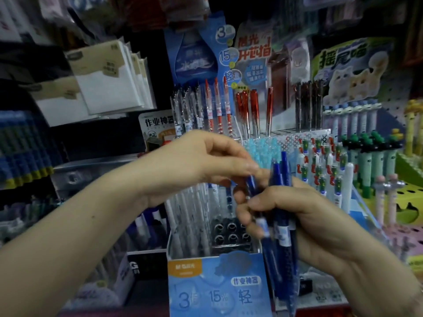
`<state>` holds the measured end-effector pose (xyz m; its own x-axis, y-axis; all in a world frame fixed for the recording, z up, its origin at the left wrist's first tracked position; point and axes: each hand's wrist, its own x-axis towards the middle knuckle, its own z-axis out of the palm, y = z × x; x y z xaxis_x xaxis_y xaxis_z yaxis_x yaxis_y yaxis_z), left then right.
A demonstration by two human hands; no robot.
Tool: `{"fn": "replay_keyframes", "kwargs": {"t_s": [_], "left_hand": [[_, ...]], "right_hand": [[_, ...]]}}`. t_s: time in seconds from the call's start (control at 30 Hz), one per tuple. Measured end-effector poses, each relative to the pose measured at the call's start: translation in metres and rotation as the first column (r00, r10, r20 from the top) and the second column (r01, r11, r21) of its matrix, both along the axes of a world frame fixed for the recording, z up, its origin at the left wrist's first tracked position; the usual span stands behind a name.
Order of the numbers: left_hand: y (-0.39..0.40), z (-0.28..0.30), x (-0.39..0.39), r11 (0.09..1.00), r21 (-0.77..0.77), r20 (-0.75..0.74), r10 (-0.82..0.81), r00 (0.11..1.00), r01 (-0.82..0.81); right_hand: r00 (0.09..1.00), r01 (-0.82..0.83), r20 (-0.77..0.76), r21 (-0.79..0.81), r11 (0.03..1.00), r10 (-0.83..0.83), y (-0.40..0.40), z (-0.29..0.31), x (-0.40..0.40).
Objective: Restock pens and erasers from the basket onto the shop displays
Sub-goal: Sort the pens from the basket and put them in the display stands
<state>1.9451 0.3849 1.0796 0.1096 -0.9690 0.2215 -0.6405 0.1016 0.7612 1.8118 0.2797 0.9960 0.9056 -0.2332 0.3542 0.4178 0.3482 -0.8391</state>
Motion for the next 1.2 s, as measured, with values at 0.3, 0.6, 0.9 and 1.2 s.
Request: {"fn": "replay_keyframes", "kwargs": {"t_s": [0.3,0.6,0.9,1.2], "left_hand": [[0.031,0.007,0.035,0.866,-0.424,-0.405,0.078,0.911,-0.263],[0.042,-0.037,0.004,0.976,-0.174,-0.004,0.130,0.992,-0.129],[0.004,-0.005,-0.004,0.931,-0.331,0.204,0.231,0.951,-0.156],[-0.042,0.006,0.031,0.910,-0.371,0.547,0.374,0.749,-0.183]], "right_hand": [[0.923,0.385,0.011,-0.045,0.922,-0.385,-0.016,-0.008,-0.020],[0.764,0.642,0.154,-0.083,0.762,-0.627,-0.003,0.013,-0.011],[0.725,0.660,0.262,-0.530,0.532,-0.637,0.007,0.066,0.000],[0.720,0.693,0.160,-0.214,0.688,-0.675,-0.023,0.045,-0.007]]}}
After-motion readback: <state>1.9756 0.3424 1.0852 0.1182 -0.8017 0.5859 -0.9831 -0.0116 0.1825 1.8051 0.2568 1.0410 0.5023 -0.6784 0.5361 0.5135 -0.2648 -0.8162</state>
